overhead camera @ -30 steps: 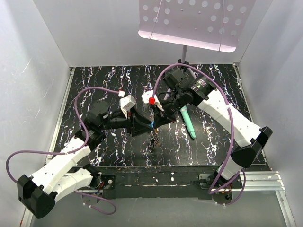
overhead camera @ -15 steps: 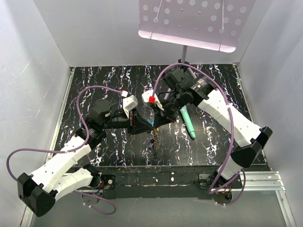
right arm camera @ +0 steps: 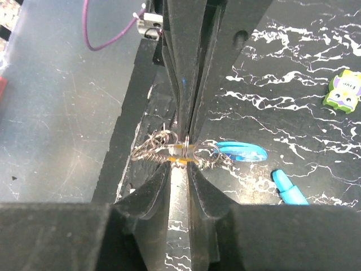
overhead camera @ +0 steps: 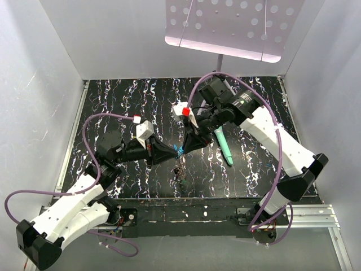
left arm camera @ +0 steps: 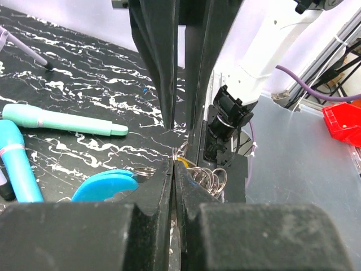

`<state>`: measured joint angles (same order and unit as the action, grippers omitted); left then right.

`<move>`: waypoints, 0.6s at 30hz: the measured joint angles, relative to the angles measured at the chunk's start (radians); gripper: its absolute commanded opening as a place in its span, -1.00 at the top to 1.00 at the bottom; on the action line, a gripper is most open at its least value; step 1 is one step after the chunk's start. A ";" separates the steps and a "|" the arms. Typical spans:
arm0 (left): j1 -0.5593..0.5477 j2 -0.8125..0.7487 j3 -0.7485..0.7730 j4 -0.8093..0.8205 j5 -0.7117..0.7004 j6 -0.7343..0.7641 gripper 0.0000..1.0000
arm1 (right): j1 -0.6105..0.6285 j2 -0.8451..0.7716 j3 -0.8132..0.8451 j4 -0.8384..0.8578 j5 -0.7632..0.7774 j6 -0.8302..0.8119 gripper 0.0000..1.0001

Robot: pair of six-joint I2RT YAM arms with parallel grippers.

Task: Put the keys on the keyring
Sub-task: Adjust the key on the keyring.

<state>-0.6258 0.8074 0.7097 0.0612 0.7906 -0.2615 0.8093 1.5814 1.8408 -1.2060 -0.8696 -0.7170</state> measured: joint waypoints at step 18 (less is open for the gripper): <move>0.000 -0.153 -0.309 0.448 -0.199 -0.243 1.00 | -0.047 -0.235 -0.319 0.402 -0.102 0.290 0.01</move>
<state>-0.6258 0.6540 0.4007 0.5095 0.5915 -0.5045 0.7624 1.3460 1.5223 -0.8043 -0.9718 -0.4274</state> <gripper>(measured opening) 0.018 0.426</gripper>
